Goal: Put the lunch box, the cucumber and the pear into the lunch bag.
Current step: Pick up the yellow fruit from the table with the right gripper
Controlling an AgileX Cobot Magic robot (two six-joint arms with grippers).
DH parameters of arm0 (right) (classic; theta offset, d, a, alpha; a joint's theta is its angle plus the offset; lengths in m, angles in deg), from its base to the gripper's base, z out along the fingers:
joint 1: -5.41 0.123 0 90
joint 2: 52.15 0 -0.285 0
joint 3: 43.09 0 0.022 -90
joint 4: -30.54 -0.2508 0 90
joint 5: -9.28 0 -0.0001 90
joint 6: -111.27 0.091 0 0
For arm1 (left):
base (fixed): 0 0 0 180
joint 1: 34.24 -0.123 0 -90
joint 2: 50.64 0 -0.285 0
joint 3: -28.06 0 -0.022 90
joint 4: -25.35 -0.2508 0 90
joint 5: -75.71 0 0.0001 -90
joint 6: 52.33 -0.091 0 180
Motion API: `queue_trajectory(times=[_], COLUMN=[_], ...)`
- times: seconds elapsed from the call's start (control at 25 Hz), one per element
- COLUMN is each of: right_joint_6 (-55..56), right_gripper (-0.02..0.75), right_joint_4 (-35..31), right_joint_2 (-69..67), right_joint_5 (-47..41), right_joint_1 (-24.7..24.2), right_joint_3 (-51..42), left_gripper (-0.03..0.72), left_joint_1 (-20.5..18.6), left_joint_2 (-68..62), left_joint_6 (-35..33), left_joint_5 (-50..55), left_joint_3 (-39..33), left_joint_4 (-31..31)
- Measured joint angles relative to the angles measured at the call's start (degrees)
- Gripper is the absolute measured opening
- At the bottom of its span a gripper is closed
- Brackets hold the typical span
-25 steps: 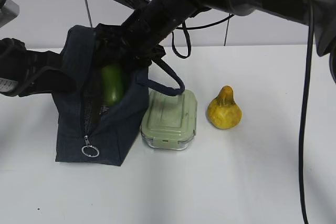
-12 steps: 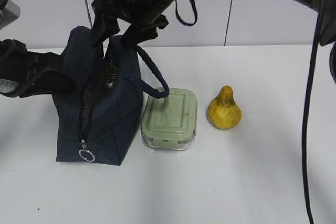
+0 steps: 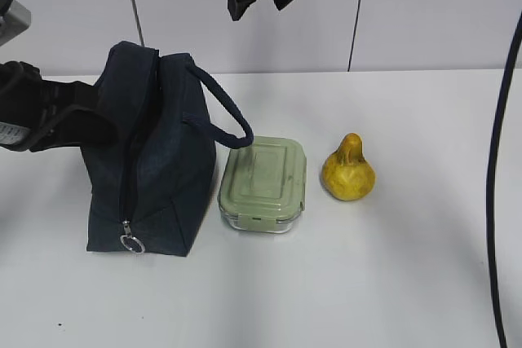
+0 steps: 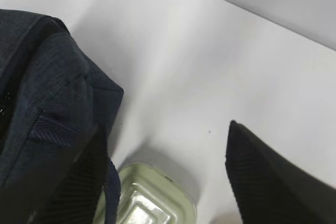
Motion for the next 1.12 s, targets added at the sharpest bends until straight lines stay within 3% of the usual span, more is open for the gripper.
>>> queue_trajectory(times=[0.2,0.4,0.52,0.8,1.12], right_joint_6=[0.08,0.08,0.08,0.08,-1.61], right_gripper=[0.531,0.528,0.52,0.496,0.492], right_joint_4=[5.46,15.78,17.37,16.49,6.28], right_joint_2=[4.42,12.17,16.54,18.97,16.4], right_joint_5=[-0.12,-0.12,-0.12,0.34,0.7], right_joint_1=[0.0,0.0,-0.21,-0.21,-6.14], right_joint_3=[-6.75,-21.18,-29.84,-42.09,-43.79], left_gripper=[-0.018,-0.018,-0.018,-0.018,-0.018], left_joint_1=[0.0,0.0,0.0,0.0,0.0], left_joint_2=[0.0,0.0,0.0,0.0,0.0], left_joint_6=[0.0,0.0,0.0,0.0,0.0], left_joint_5=[0.0,0.0,0.0,0.05,0.05], left_joint_3=[0.0,0.0,0.0,0.0,0.0], left_joint_4=[0.0,0.0,0.0,0.0,0.0])
